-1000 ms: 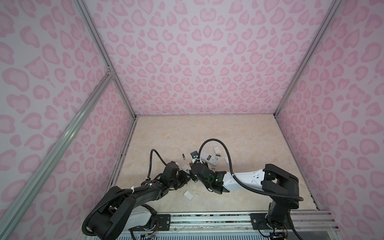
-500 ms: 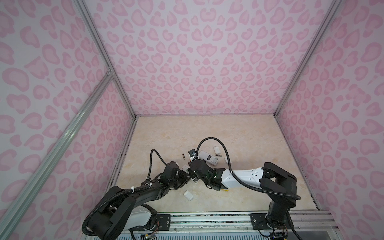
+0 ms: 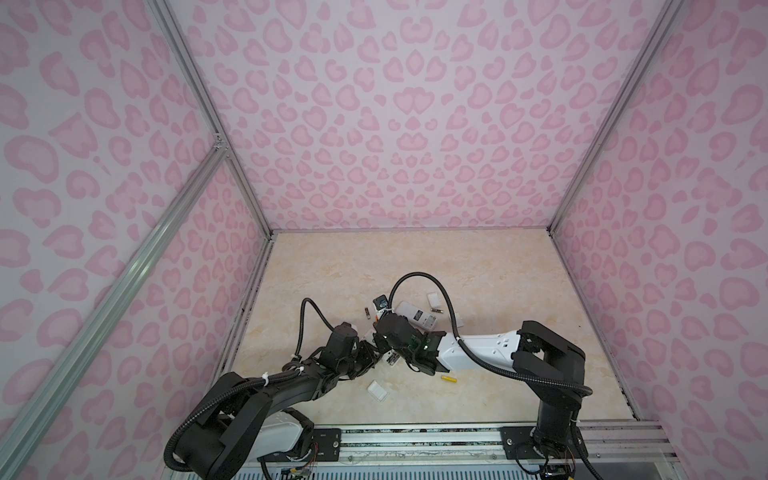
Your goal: Unload the batteries from the remote control
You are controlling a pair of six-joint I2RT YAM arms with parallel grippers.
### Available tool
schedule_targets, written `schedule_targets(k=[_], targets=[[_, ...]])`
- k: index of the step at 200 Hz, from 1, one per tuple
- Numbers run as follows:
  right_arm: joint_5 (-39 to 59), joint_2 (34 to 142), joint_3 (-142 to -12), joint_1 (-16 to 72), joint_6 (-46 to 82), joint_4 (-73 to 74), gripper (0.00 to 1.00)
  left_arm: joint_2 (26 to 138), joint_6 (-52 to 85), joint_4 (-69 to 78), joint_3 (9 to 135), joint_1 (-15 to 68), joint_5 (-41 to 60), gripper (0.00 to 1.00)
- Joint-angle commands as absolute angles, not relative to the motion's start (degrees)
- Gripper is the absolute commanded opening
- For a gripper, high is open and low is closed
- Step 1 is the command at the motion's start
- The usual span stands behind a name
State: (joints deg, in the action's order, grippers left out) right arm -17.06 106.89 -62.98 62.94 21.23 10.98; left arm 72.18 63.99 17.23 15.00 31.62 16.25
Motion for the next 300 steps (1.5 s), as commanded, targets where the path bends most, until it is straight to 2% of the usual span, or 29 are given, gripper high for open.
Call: schedule_targets(k=[1, 192, 238, 300], targets=[[-15.79, 107.59, -63.51, 62.52, 21.42, 10.24, 0.0, 72.41, 63.03, 16.44, 15.47, 31.64, 15.5, 0.31], [-8.31, 110.12, -67.31, 59.24, 23.56, 6.0, 0.0, 71.76, 62.84, 15.96, 15.16, 31.64, 15.12, 0.31], [-8.89, 106.47, -65.96, 59.26, 23.27, 7.12, 0.0, 70.52, 62.76, 15.21, 15.58, 31.59, 15.31, 0.31], [-14.94, 97.04, -56.81, 59.18, 23.53, 13.7, 0.0, 68.48, 61.71, 12.44, 17.18, 31.58, 15.12, 0.32]])
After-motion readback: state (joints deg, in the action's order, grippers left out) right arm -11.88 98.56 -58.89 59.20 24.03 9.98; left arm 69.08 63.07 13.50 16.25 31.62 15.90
